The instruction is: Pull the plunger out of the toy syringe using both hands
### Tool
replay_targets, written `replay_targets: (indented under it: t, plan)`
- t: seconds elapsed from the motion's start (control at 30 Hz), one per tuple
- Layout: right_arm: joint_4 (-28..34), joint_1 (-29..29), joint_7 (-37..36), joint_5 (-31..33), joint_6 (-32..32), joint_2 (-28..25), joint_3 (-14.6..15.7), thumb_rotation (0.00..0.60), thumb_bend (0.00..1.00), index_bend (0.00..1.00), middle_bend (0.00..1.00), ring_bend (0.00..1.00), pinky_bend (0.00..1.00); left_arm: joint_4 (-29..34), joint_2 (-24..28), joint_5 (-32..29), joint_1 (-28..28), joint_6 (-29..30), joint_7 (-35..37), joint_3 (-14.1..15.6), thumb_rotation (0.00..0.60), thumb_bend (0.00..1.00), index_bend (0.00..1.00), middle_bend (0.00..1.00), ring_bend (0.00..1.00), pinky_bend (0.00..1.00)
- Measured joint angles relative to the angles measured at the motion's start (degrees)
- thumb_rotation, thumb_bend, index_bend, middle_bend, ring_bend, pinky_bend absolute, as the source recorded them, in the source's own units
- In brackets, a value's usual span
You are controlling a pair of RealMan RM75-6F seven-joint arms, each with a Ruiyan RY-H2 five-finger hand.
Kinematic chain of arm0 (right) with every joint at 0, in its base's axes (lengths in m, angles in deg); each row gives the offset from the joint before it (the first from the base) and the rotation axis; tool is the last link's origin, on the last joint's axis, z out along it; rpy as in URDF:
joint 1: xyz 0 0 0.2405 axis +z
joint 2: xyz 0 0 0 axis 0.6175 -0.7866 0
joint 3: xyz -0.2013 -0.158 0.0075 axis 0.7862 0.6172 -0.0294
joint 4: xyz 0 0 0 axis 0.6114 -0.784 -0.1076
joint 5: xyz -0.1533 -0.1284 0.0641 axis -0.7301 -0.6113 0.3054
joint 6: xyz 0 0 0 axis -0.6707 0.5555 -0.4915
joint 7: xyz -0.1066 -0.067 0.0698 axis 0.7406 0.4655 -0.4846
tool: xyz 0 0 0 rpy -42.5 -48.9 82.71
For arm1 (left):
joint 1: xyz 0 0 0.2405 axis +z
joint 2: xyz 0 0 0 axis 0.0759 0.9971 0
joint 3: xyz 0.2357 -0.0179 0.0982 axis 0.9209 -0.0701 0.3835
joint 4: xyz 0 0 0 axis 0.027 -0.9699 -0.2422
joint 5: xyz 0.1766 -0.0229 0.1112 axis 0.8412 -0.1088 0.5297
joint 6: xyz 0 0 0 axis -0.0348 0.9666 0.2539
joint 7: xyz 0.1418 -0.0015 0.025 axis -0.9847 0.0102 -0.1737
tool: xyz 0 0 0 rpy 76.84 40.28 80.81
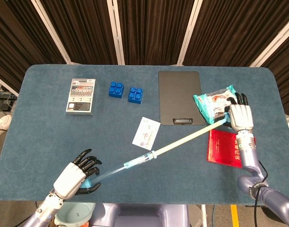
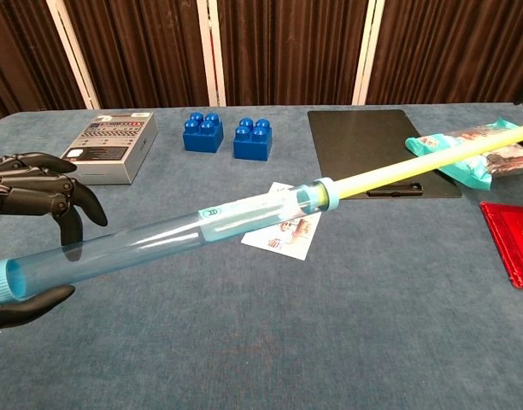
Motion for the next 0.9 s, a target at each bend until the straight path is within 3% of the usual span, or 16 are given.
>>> replay_targets:
  t: [0.07, 0.17, 0.3, 0.4, 0.6, 0.8, 0.9]
  plan:
    - [0.18, -0.11, -0.04, 0.13, -0.01, 0.01, 0.07, 0.600, 0.31, 0.78, 0.26, 0.08, 0.04, -0.29, -0.16, 0.04, 0.00, -0.01, -0.03, -0.30, 0.600, 0.49, 0.72, 0.32, 0.25, 0.12]
    - [0.98, -0.55, -0.05, 0.36, -0.01, -0.13, 0.33, 0.600, 0.25, 0.64, 0.21, 0.08, 0.04, -1.10, -0.81, 0.00, -0.11, -0.16, 0.33, -0.76, 0.600, 0.45, 0.68, 0.32, 0.25, 0.12]
    - [3.22, -1.82, -0.49, 0.21, 0.30, -0.71, 1.31, 0.600, 0.20, 0.28, 0.10, 0.04, 0.04, -3.07, -1.92, -0.40, -0.64, -0.90, 2.20, -1.45, 0.600, 0.35, 0.54, 0.31, 0.25, 0.12]
    - [5.33, -3.29, -1.08, -0.48, 0.78, -1.42, 2.82, 0.600, 0.18, 0.15, 0.06, 0.03, 0.04, -5.37, -2.67, -1.05, -1.31, -1.97, 4.22, -2.01, 0.600, 0.31, 0.48, 0.30, 0.25, 0.12]
    - [6.55, -5.56, -1.57, -2.50, 2.53, -0.82, 5.89, 0.600, 0.16, 0.05, 0.00, 0.00, 0.04, -10.34, -3.88, -2.53, -2.21, -3.53, 8.47, -2.69, 0.600, 0.27, 0.42, 0.28, 0.25, 0.12]
    - [4.21, -6.48, 0.03, -2.53, 2.12, 1.95, 7.66, 0.600, 0.02, 0.00, 0.00, 0.00, 0.02, -15.14, -4.57, -4.83, -2.43, -4.72, 11.68, -3.31, 0.600, 0.23, 0.21, 0.26, 0.25, 0.12]
    - [4.65, -6.91, 0.45, -3.33, 2.33, 2.04, 8.56, 0.600, 0.00, 0.00, 0.00, 0.00, 0.00, -16.90, -4.52, -5.63, -2.03, -4.09, 11.81, -3.83, 0.600, 0.19, 0.12, 0.24, 0.24, 0.12]
